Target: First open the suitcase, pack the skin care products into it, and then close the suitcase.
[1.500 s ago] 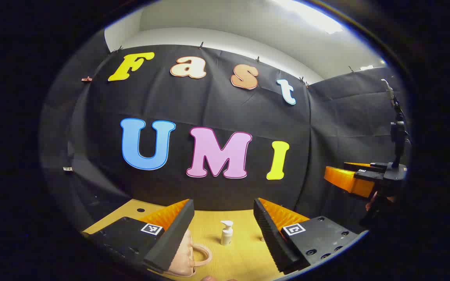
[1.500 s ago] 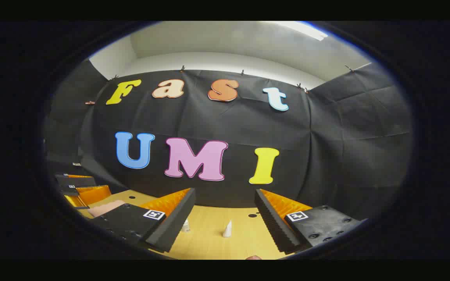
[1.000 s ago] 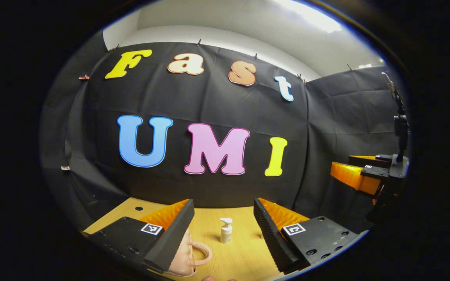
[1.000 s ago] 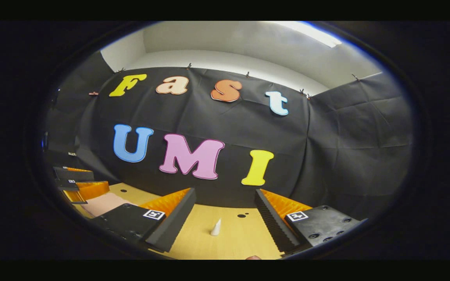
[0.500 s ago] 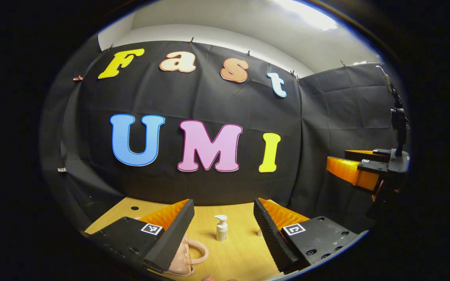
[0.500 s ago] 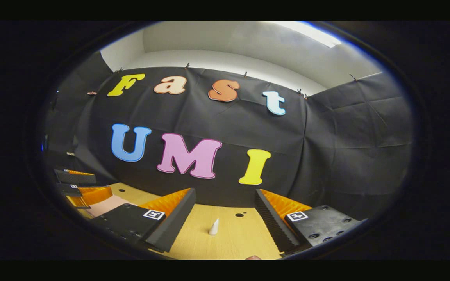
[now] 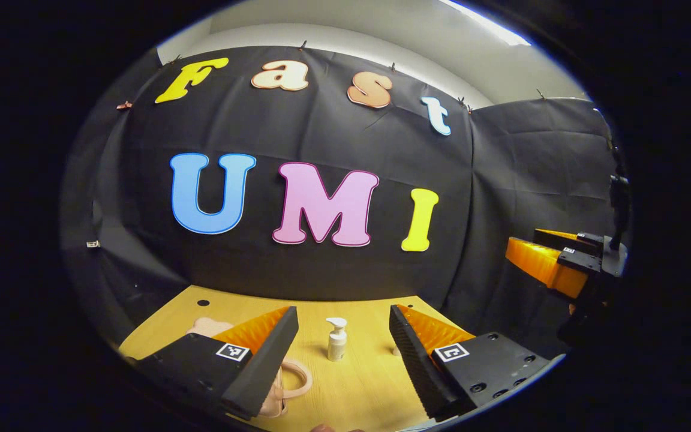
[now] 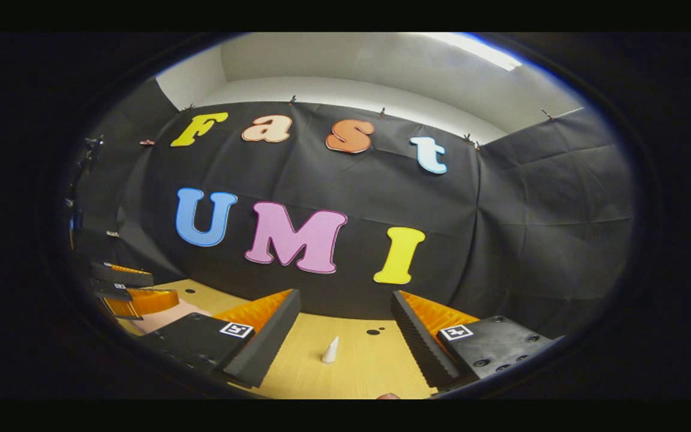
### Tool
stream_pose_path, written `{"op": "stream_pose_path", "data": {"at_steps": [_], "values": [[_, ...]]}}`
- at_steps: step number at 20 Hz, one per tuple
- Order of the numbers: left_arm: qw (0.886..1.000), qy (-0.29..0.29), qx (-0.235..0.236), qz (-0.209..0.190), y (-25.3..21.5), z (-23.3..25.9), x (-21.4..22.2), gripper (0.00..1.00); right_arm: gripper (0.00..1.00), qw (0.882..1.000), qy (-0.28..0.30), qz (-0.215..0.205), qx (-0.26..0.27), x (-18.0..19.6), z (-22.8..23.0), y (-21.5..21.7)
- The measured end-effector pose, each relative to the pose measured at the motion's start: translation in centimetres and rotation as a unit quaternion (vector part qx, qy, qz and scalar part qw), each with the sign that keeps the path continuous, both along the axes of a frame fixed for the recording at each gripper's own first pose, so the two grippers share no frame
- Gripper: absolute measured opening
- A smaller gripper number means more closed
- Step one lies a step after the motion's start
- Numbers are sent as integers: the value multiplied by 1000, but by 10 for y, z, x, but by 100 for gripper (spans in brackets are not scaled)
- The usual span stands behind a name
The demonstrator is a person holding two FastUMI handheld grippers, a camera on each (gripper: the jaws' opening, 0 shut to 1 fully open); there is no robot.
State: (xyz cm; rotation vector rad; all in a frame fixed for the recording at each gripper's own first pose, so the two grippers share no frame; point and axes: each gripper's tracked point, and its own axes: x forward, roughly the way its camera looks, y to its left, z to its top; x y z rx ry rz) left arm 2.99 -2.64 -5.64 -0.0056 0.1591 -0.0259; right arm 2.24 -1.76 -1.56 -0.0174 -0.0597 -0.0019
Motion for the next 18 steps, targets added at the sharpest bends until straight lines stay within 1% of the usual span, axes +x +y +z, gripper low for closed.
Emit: {"op": "stream_pose_path", "data": {"at_steps": [2,4,6,10,12,15,16,18], "values": [[1000,23,2,2,-5,-16,9,96,96,1000,10,14,12,11,-10,1],[998,59,-5,7,-8,-43,17,96,96,999,20,26,22,26,-20,-1],[995,97,-12,25,-3,-70,24,96,96,998,29,55,32,35,-27,6],[986,150,-22,64,10,-114,43,96,96,994,6,106,26,40,-27,10],[980,182,-14,81,20,-142,55,96,96,992,9,126,18,43,-37,10],[969,225,-22,103,31,-186,73,96,96,988,13,154,12,51,-48,9],[963,244,-29,108,34,-202,79,96,96,986,17,164,12,55,-52,8],[950,283,-31,129,43,-229,83,96,96,982,22,185,12,62,-57,6]]}}
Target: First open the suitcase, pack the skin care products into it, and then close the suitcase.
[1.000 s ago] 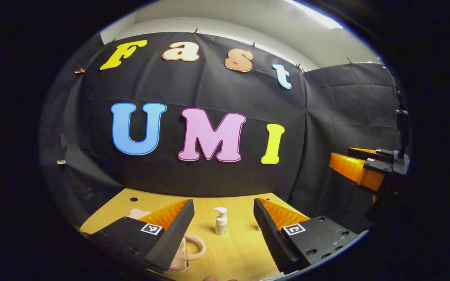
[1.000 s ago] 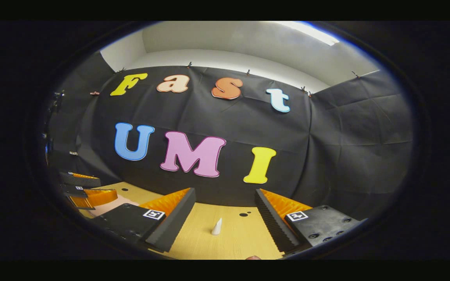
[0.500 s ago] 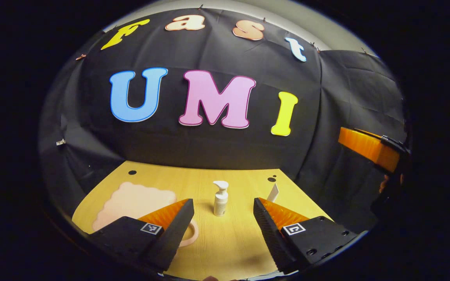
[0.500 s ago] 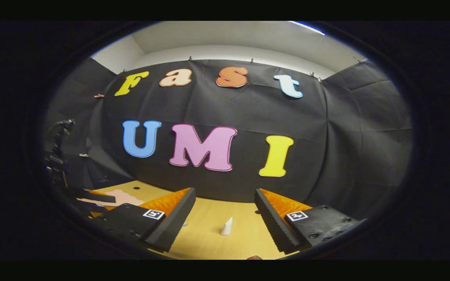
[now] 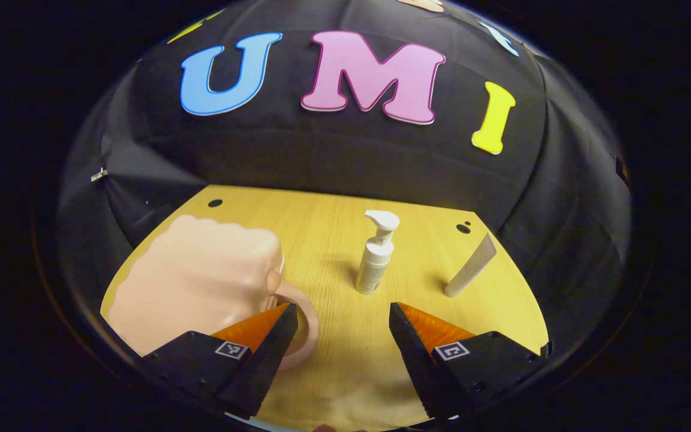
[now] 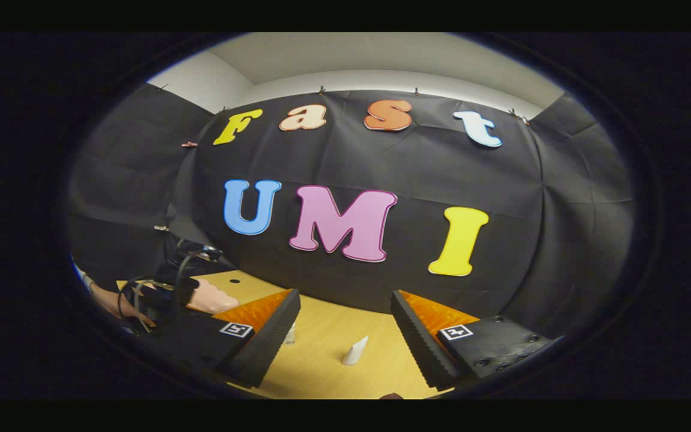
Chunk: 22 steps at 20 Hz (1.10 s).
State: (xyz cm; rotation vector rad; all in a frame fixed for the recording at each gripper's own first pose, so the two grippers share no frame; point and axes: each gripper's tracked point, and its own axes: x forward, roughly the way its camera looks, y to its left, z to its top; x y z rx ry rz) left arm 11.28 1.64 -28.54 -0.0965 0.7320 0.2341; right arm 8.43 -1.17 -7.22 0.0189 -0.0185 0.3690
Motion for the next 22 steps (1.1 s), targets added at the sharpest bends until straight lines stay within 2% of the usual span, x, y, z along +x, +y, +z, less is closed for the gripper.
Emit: {"op": "stream_pose_path", "data": {"at_steps": [5,10,12,13,14,17,19,22], "values": [[999,38,30,11,15,-35,19,97,96,1000,-1,11,-6,16,-5,-19],[997,63,18,33,21,-60,21,94,96,1000,11,1,-11,23,-16,-34],[997,72,19,29,22,-65,20,84,96,1000,16,-5,-8,23,-18,-37],[996,76,27,24,26,-67,19,60,96,1000,19,-7,-6,24,-19,-37],[996,83,39,22,32,-67,18,54,96,1000,24,-10,-6,24,-21,-37],[996,85,24,24,34,-63,16,20,96,999,28,-13,-6,21,-20,-31],[996,87,13,24,34,-52,15,14,96,999,26,-18,-12,20,-20,-27],[996,85,19,13,39,-20,13,12,96,999,27,-28,-15,17,-20,-15]]}}
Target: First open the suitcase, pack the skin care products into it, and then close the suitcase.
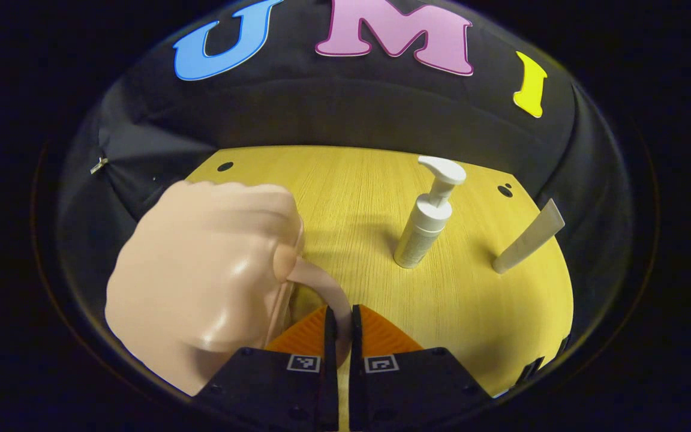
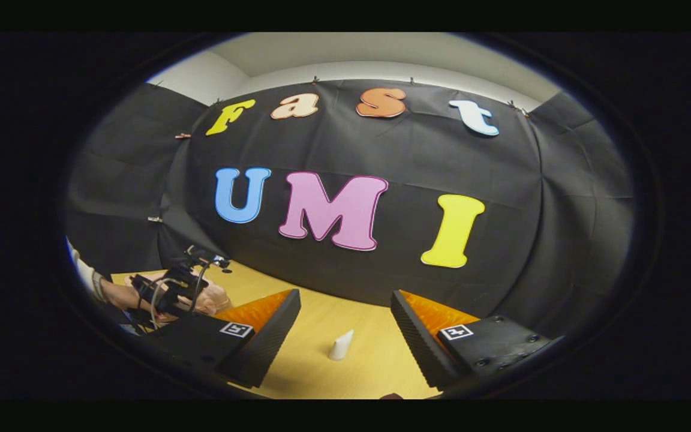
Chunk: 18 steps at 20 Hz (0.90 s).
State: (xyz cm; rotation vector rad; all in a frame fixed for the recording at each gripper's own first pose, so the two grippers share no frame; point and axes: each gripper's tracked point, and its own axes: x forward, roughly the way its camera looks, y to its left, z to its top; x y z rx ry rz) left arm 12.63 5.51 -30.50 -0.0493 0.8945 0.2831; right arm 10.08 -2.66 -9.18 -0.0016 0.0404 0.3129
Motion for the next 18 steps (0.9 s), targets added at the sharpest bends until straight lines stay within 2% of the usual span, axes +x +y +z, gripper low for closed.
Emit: {"op": "stream_pose_path", "data": {"at_steps": [5,10,13,18], "values": [[998,-35,-35,-32,13,85,-4,11,97,1000,-9,-8,-3,-3,9,29],[994,-73,-65,-39,70,168,-14,11,96,1000,-25,-2,-3,-2,30,70],[992,-101,-68,-25,136,206,-22,11,96,1000,-29,2,-3,2,40,95],[985,-160,-48,36,258,237,-34,11,97,1000,-22,5,-10,8,42,132]]}}
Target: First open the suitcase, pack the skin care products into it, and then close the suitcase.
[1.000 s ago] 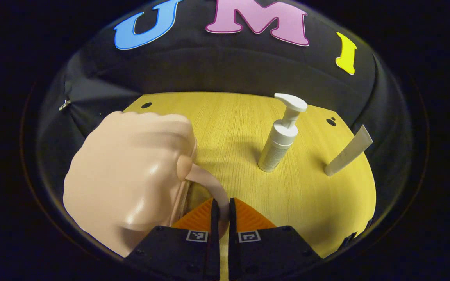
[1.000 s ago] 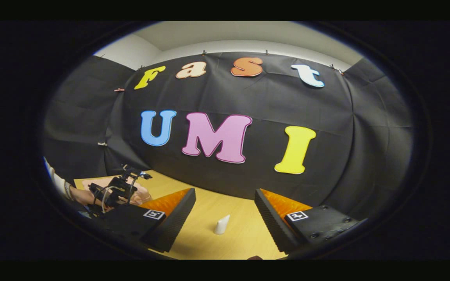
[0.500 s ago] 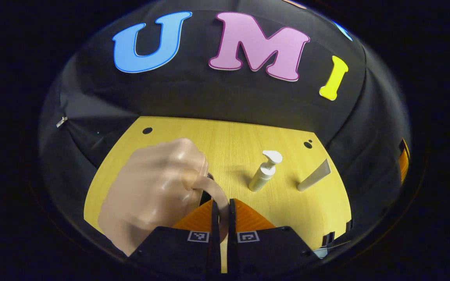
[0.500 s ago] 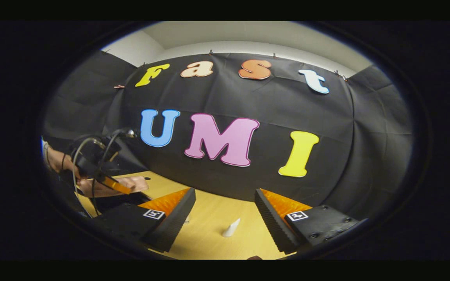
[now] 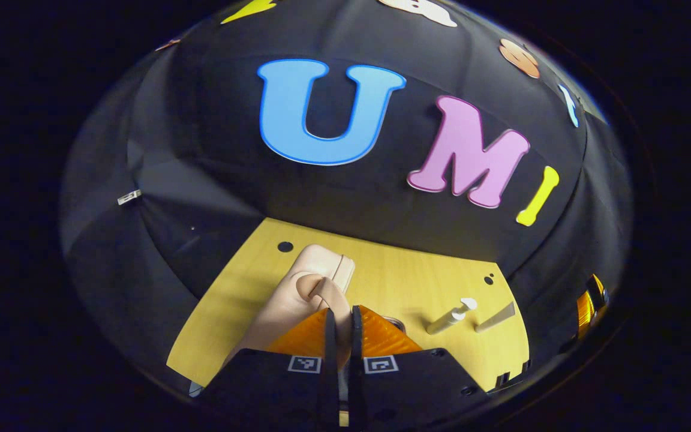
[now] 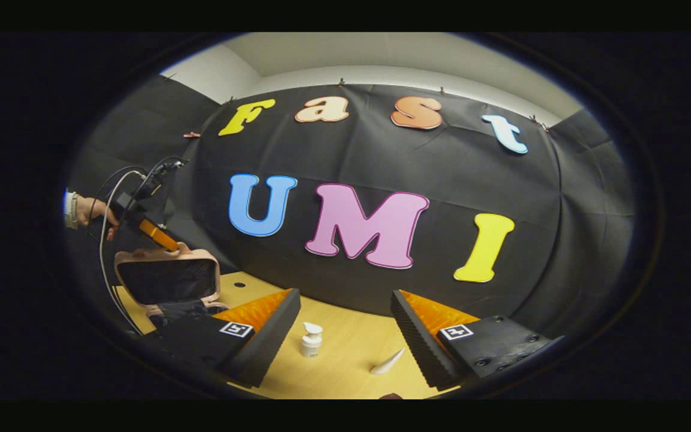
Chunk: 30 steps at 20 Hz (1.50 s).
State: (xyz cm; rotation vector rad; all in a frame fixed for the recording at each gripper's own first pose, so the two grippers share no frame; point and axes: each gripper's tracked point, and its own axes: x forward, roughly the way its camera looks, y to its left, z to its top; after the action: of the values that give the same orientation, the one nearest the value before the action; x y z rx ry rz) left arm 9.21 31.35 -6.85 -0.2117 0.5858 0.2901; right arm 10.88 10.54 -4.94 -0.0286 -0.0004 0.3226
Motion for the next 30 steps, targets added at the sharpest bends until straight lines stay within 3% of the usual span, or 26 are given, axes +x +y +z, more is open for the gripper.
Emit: {"op": "stream_pose_path", "data": {"at_steps": [3,6,13,16,17,20,21,22,24,27,30], "values": [[998,-9,32,49,104,-16,-13,12,97,1000,4,-5,3,6,5,22],[991,-5,109,81,206,-48,-34,11,97,999,29,-27,27,8,4,34],[985,92,-26,145,300,-227,-89,9,97,992,99,-80,8,1,-21,45],[985,72,-43,151,321,-252,-86,9,97,988,126,-86,19,0,-30,58],[984,69,-45,157,327,-250,-88,15,97,987,130,-88,23,-1,-33,61],[986,41,-1,162,333,-209,-99,51,96,986,131,-102,24,3,-40,54],[988,20,25,154,332,-184,-97,66,97,985,129,-114,23,4,-45,46],[989,-9,44,138,314,-164,-89,90,97,984,125,-122,24,5,-47,39],[993,-35,51,99,260,-140,-75,91,97,982,129,-137,23,6,-61,24],[997,-55,52,12,143,-123,-38,92,96,979,148,-140,12,11,-90,2],[994,-72,47,-64,22,-107,-7,93,97,977,147,-154,0,18,-107,-27]]}}
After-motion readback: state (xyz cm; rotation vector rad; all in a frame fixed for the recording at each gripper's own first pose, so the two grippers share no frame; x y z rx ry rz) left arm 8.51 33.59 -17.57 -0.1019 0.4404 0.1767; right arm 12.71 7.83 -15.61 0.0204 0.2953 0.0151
